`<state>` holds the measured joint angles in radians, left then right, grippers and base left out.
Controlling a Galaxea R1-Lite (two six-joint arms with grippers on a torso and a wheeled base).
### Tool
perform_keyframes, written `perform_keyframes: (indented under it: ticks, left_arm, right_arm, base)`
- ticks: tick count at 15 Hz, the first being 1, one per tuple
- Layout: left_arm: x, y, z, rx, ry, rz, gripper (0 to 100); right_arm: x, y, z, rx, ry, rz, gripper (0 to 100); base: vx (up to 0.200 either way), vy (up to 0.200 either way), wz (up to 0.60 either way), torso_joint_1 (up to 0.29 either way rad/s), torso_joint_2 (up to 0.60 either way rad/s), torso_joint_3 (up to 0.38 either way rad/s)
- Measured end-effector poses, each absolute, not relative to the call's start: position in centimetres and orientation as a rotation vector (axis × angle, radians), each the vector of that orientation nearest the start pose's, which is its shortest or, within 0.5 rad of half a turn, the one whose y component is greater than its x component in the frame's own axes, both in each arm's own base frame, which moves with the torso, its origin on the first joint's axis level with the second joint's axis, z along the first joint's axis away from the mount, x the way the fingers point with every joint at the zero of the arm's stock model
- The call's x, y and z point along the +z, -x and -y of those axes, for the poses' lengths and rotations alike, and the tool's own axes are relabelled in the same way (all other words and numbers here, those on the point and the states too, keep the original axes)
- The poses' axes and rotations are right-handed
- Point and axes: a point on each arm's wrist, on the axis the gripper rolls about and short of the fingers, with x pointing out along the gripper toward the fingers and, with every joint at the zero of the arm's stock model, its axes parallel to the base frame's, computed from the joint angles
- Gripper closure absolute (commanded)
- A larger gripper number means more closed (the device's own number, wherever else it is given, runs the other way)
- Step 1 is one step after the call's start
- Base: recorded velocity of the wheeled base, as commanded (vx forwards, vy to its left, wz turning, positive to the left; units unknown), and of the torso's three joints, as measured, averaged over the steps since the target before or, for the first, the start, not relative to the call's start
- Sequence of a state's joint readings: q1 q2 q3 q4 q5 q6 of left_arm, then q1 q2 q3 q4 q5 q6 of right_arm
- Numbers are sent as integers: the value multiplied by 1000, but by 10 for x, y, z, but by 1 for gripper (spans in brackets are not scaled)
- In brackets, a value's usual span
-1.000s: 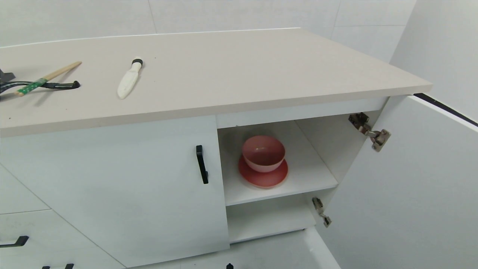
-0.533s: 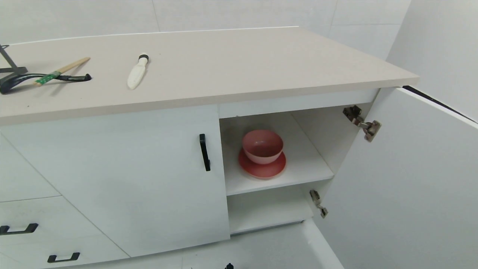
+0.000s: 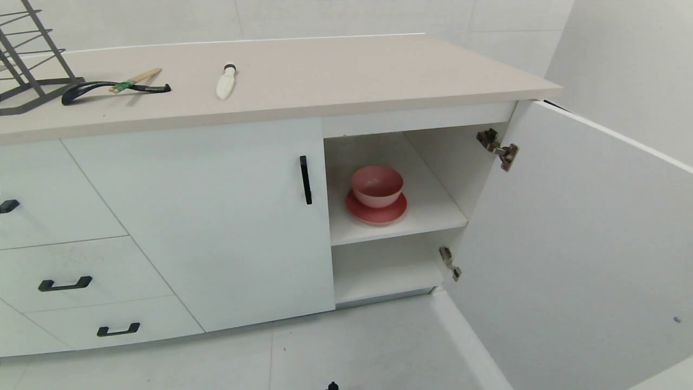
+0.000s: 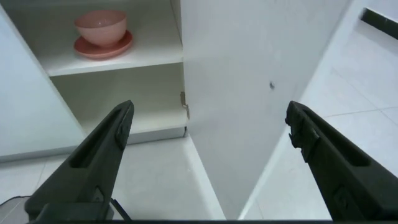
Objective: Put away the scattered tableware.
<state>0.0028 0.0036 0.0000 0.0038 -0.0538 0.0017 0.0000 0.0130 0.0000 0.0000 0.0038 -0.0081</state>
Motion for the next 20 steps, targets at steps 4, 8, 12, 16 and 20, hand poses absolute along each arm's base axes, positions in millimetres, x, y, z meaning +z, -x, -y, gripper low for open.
perform_keyframes:
  ticks: [4,8,12,16,20]
  left_arm:
    - [75,23,1,-52,1,-8,0]
    - [75,23,1,-51,2,-8,0]
    - [75,23,1,-50,1,-7,0]
    - [75,23,1,-50,1,-7,0]
    - [75,23,1,-51,1,-6,0]
  right_arm:
    - [76,22,0,2,5,-11,0]
    - [76,22,0,2,4,-11,0]
    - [76,22,0,2,4,-11,0]
    - [76,22,0,7,3,-11,0]
    - [76,22,0,7,4,-12,0]
  base:
    - [-50,-200,0,2,2,2]
    - [0,-200,0,5,2,0]
    - [-100,-200,0,0,2,5]
    - [-200,-50,0,6,4,1]
    - [-150,-50,450,1,-1,2]
